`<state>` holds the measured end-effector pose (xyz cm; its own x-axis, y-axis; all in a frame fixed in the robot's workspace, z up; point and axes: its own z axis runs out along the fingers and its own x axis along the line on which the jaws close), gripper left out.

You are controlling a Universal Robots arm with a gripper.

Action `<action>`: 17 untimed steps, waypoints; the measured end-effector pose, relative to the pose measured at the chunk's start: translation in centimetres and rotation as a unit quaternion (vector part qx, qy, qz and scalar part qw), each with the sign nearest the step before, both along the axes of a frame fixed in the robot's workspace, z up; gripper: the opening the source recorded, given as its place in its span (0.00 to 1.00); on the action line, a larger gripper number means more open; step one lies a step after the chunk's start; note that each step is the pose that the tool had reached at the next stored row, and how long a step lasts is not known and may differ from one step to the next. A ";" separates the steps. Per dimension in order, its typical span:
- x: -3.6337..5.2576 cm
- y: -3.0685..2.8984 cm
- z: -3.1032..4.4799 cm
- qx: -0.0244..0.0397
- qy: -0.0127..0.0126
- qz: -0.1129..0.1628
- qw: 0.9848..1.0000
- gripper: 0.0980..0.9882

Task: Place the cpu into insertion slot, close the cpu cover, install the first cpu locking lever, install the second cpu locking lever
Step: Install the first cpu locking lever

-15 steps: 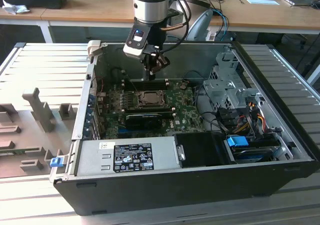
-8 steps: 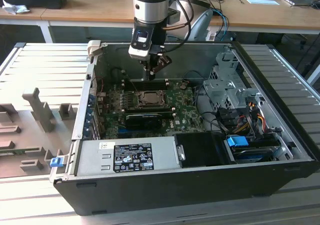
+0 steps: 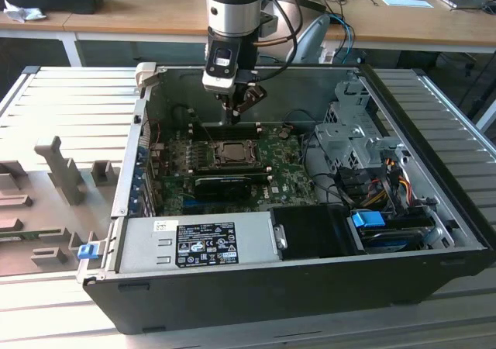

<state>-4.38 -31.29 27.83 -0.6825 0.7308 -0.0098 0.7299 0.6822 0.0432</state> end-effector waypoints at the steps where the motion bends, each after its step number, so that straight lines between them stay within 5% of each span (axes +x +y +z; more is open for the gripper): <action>1: 0.00 0.00 0.00 0.000 0.000 0.003 1.000 0.01; 17: 0.00 0.00 -0.01 0.000 0.000 0.044 0.999 0.01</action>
